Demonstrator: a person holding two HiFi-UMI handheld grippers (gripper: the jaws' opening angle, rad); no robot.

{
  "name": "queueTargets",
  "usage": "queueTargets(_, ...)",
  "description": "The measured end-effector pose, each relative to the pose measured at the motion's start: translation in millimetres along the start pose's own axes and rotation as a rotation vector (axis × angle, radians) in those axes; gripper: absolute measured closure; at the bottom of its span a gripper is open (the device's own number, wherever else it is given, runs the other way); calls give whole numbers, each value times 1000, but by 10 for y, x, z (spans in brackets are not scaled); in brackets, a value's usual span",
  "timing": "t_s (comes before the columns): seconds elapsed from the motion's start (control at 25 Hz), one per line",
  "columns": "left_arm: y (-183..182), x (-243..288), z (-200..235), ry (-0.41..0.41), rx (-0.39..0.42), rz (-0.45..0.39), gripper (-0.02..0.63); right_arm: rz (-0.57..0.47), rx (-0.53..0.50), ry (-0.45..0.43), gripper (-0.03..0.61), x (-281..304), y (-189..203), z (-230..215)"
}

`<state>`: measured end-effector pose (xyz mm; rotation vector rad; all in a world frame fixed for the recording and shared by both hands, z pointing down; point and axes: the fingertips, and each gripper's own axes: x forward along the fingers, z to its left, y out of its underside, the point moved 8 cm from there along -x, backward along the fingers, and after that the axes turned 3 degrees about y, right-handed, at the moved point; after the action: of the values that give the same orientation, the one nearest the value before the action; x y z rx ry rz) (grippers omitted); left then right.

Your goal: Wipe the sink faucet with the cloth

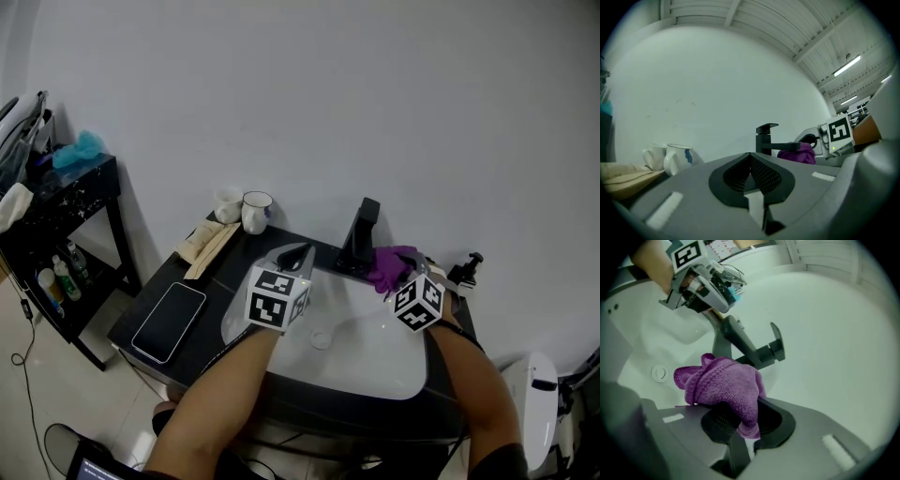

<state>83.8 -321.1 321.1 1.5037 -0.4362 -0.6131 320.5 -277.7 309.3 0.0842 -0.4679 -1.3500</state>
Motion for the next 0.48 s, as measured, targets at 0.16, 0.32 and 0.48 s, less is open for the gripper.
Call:
queueTargets(0.16, -3, 13, -15, 6, 11, 3, 595, 1, 56, 71, 514, 19, -50, -433)
queueTargets(0.32, -12, 21, -23, 11, 12, 3, 595, -10, 75, 139, 514, 59, -236, -837)
queueTargets(0.48, -13, 35, -34, 20, 11, -1, 595, -22, 90, 181, 514, 102, -405, -1059)
